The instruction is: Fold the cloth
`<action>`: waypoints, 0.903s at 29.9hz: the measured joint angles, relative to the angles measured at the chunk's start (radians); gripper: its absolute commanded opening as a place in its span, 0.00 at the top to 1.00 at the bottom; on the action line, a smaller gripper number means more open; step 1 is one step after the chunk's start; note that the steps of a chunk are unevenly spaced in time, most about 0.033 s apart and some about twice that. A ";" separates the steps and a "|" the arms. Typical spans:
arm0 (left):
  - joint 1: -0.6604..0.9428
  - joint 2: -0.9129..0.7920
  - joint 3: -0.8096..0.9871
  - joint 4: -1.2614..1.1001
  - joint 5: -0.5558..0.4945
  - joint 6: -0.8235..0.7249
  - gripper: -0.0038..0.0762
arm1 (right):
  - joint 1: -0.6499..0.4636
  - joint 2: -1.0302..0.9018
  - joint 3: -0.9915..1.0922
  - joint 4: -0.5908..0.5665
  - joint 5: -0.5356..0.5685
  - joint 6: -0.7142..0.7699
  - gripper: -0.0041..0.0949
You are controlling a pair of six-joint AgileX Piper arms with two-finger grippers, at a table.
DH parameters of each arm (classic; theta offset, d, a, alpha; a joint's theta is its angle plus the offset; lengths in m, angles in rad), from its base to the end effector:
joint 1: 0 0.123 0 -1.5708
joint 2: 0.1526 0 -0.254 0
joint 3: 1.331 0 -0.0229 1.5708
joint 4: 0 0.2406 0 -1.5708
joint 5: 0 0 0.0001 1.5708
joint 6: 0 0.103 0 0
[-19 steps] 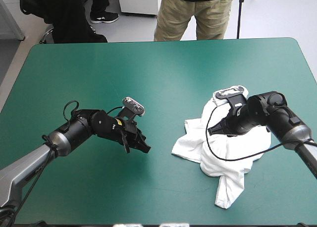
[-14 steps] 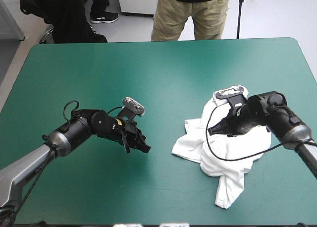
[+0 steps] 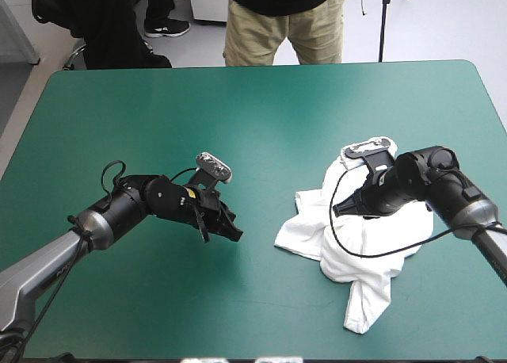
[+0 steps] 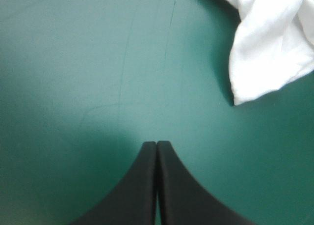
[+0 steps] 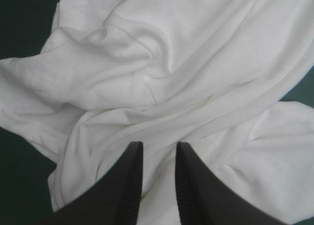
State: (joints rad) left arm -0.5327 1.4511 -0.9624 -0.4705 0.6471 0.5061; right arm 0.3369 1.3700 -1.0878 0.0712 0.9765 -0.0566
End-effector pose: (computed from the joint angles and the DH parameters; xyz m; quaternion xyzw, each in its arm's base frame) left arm 0.2378 -0.1729 0.2208 0.3419 0.8868 -0.1871 0.2486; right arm 0.2511 0.0944 0.2578 -0.1781 0.9633 0.0602 0.1917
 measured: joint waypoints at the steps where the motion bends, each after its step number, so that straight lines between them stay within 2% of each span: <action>1: 0.000 0.000 -0.001 -0.005 -0.010 0.016 0.97 | 0.000 0.000 0.000 0.000 0.000 0.000 0.73; 6: 0.000 -0.028 -0.014 0.018 -0.036 0.000 0.97 | 0.000 0.000 0.000 -0.003 0.000 -0.004 0.73; 11: -0.002 -0.152 -0.015 0.296 -0.020 -0.248 0.97 | 0.000 -0.001 0.000 -0.010 0.000 -0.013 0.73; 19: -0.002 -0.502 -0.006 0.758 0.110 -0.640 0.97 | 0.000 -0.045 0.000 -0.011 -0.040 -0.034 0.73; 22: -0.002 -0.623 0.034 0.846 0.155 -0.714 0.97 | 0.000 -0.079 0.000 -0.014 -0.059 -0.038 0.73; 27: -0.002 -0.825 0.152 0.888 0.194 -0.748 0.97 | 0.000 -0.138 0.000 -0.022 -0.064 -0.038 0.72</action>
State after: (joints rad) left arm -0.5346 0.6264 -0.8109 0.4175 0.8411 -0.2415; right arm 0.3369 1.2325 -1.0878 0.0492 0.9125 -0.0942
